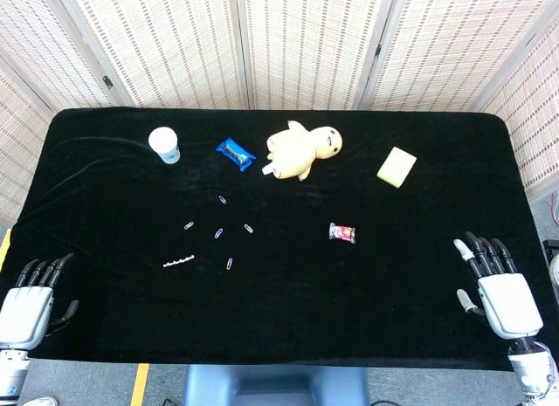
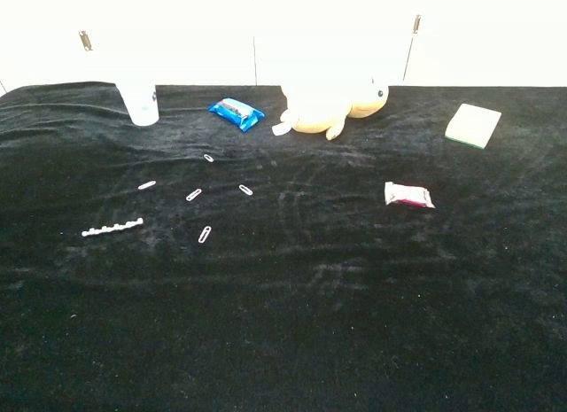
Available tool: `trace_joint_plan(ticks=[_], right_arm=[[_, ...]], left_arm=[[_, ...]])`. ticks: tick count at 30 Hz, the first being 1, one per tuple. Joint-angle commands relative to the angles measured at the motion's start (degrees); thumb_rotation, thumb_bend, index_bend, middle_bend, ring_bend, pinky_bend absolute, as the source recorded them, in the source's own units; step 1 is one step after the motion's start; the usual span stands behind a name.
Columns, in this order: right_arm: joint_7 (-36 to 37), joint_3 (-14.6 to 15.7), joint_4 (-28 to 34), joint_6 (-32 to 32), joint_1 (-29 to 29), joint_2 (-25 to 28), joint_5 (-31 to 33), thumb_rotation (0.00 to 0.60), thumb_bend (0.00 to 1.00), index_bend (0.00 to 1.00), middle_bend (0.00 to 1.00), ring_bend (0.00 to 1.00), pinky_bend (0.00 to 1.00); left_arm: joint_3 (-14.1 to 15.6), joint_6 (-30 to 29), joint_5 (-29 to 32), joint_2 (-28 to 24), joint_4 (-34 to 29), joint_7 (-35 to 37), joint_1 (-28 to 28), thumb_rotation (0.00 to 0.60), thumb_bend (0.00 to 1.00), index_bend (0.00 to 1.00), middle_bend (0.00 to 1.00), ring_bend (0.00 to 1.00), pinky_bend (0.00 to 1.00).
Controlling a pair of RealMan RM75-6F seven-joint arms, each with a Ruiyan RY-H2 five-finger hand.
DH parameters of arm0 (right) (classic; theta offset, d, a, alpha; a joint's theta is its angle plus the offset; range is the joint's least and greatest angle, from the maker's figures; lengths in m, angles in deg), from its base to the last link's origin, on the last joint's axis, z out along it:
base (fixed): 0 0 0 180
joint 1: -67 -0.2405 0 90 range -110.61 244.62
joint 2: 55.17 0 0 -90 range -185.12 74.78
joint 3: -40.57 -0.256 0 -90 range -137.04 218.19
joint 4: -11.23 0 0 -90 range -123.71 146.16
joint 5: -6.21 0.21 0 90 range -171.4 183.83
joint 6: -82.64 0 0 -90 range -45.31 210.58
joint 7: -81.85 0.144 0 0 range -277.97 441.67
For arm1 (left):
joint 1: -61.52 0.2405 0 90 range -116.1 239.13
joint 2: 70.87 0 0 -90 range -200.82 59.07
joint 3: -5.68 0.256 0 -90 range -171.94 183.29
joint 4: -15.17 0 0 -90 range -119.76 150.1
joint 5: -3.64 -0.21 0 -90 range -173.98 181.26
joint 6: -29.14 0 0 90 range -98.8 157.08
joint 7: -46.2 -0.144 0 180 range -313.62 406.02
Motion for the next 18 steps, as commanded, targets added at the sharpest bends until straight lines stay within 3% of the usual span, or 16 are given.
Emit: trace_joint_plan(ticks=[1, 8, 10, 13, 15, 18], right_arm=[[0.5, 0.2, 0.0, 0.1, 0.0, 0.2, -0.3, 0.600, 0.36, 0.00, 0.00, 0.00, 0.00], [0.3, 0.4, -0.1, -0.3, 0.1, 0.2, -0.8, 0.600, 0.36, 0.00, 0.00, 0.00, 0.00], [0.5, 0.6, 0.0, -1.0, 0.4, 0.3, -1.3, 0.600, 0.36, 0.00, 0.00, 0.00, 0.00], [0.8, 0.7, 0.0, -2.4, 0.9, 0.4, -2.1, 0.600, 0.36, 0.00, 0.00, 0.00, 0.00], [0.9, 0.7, 0.0, -3.0, 1.1, 0.4, -2.6, 0.600, 0.36, 0.00, 0.00, 0.00, 0.00], [0.7, 0.9, 0.0, -3.5, 1.2, 0.3, -3.4, 0.600, 0.36, 0.00, 0.00, 0.00, 0.00]], left_arm=[[0.0, 0.3, 0.3, 0.1, 0.0, -0.5, 0.0, 0.600, 0.41, 0.10, 0.21, 0.17, 0.14], [0.5, 1.1, 0.6, 0.2, -1.2, -1.6, -0.1, 0.600, 0.41, 0.08, 0.22, 0.18, 0.14], [0.6, 1.2, -0.2, 0.3, -1.3, -1.2, -0.4, 0.600, 0.41, 0.09, 0.27, 0.21, 0.18], [1.2, 2.8, -2.6, -0.3, -0.7, 1.8, -1.8, 0.600, 0.41, 0.14, 0.47, 0.47, 0.48], [1.5, 4.7, -3.4, -1.3, -1.2, 3.3, -3.0, 0.600, 0.41, 0.18, 0.67, 0.69, 0.72], [0.2, 4.4, -2.9, -0.7, -2.2, 1.3, -3.8, 0.600, 0.41, 0.25, 0.87, 0.88, 0.90]])
